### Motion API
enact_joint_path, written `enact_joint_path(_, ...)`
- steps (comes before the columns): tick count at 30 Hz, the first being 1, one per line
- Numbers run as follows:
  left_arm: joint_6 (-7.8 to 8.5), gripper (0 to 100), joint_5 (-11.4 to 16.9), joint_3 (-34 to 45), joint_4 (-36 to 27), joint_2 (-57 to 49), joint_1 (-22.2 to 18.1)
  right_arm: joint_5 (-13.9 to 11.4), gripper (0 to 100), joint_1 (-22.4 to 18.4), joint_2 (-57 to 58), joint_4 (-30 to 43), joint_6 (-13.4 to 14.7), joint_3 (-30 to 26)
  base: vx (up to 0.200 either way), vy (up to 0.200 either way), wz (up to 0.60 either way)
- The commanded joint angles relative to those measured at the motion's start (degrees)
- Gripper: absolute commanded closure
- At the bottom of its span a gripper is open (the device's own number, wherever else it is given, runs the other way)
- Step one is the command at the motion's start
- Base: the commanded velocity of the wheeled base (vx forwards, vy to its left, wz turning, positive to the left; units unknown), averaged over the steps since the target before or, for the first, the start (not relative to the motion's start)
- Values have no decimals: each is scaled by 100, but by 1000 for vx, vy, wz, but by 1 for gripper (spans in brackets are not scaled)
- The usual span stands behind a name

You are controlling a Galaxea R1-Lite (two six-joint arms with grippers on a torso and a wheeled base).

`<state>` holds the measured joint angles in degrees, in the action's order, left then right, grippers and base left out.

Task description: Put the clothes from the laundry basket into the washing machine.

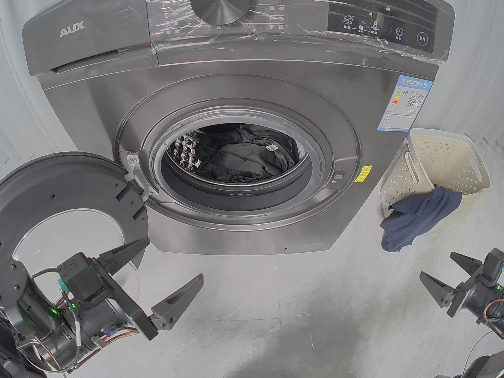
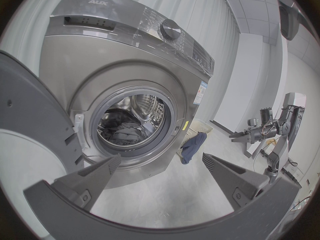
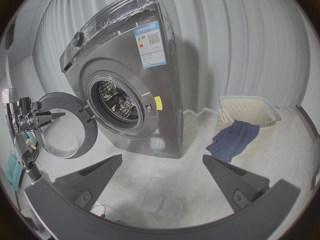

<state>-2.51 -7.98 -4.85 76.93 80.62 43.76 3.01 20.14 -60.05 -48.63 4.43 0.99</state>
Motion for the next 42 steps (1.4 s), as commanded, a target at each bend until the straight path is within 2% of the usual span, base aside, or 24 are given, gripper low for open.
enact_joint_path(1,67,0,-36,485,-636,-1171,-254,68,0,-449,2525,1769,-65,-46,0,0,0)
enact_joint_path(3,67,0,-10,485,-1031,-1646,-439,50,0,-546,3017,2252,-73,-2,-100,0,0)
enact_joint_path(4,67,0,-10,485,-1031,-1646,-439,50,0,-546,3017,2252,-73,-2,-200,0,0)
enact_joint_path(5,49,0,-1,485,-1348,-1918,-518,15,0,-616,3324,2551,-73,59,-200,0,0)
enact_joint_path(6,58,0,-19,485,-1963,-2375,-667,-11,0,-748,3764,3017,-82,156,-200,0,0)
enact_joint_path(8,49,0,-28,485,-2095,-2489,-703,-11,0,-783,3861,3114,-82,174,-200,0,0)
enact_joint_path(9,23,0,-10,485,-2930,-3192,-1001,-11,0,-915,4353,3580,-82,279,0,0,0)
enact_joint_path(13,-30,0,113,485,-4151,-4370,-1309,-20,0,-1109,4898,4010,-82,306,0,0,0)
enact_joint_path(16,-21,0,174,485,-5259,-5601,-1792,-20,0,-1249,5416,4292,-82,235,0,0,0)
enact_joint_path(21,-39,0,763,485,-6182,-6814,-2364,59,0,-1249,5434,4151,-38,-99,0,-160,0)
enact_joint_path(23,-4,0,974,485,-6604,-7139,-2707,244,0,-1258,5434,4476,-56,-99,0,-200,0)
enact_joint_path(25,14,0,1018,485,-6929,-7323,-2970,534,0,-1258,5434,4564,-65,-99,0,-200,0)
enact_joint_path(28,49,0,1036,485,-7333,-7517,-3207,683,0,-1267,5434,4546,-56,-99,0,-200,0)
enact_joint_path(30,321,0,992,485,-7465,-7526,-3612,762,0,-1267,5434,4485,-65,-99,0,-100,0)
enact_joint_path(32,436,0,992,485,-7553,-7543,-3955,1070,0,-1267,5434,4327,-161,-99,0,0,0)
enact_joint_path(33,436,0,992,485,-7553,-7543,-3955,1070,0,-1267,5434,4327,-161,-99,0,0,0)
enact_joint_path(34,444,0,1001,485,-7711,-7763,-4359,1360,0,-1328,5443,4362,-152,-99,0,0,0)
enact_joint_path(35,418,0,983,485,-7737,-7903,-4464,1430,0,-1451,5443,4415,-135,-99,0,0,0)
enact_joint_path(37,392,0,983,485,-7729,-8000,-4464,1422,0,-1592,5469,4441,-161,-99,0,0,0)
enact_joint_path(38,383,0,983,485,-7729,-8053,-4394,1272,0,-1864,5583,4494,-258,-90,0,0,0)
enact_joint_path(39,348,0,965,476,-7737,-8053,-4376,859,0,-2058,5847,4494,-399,-90,0,0,0)
enact_joint_path(41,225,0,930,476,-7729,-8053,-4368,-178,0,-2049,5988,4573,-451,-99,0,0,0)
enact_joint_path(42,234,0,930,476,-7729,-8053,-4368,-266,0,-2049,5979,4661,-355,-99,0,0,0)
